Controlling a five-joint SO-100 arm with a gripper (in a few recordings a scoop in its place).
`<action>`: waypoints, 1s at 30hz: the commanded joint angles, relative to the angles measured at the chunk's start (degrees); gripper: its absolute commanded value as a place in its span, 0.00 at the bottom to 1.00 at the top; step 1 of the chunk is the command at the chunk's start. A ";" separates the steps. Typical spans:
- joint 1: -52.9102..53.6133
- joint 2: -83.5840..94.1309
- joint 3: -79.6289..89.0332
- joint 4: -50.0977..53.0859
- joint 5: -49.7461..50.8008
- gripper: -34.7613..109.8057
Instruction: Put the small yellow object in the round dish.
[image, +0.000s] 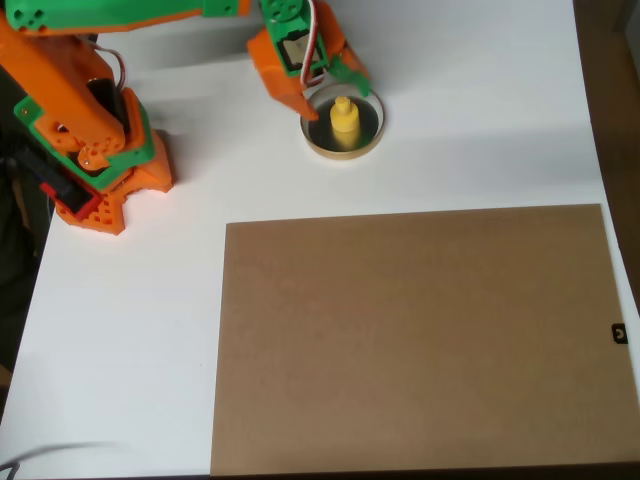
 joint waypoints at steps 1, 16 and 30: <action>1.76 5.27 -6.06 3.60 -3.43 0.39; 21.97 15.91 -9.76 15.47 -20.13 0.39; 48.69 25.84 -2.55 14.77 -31.64 0.39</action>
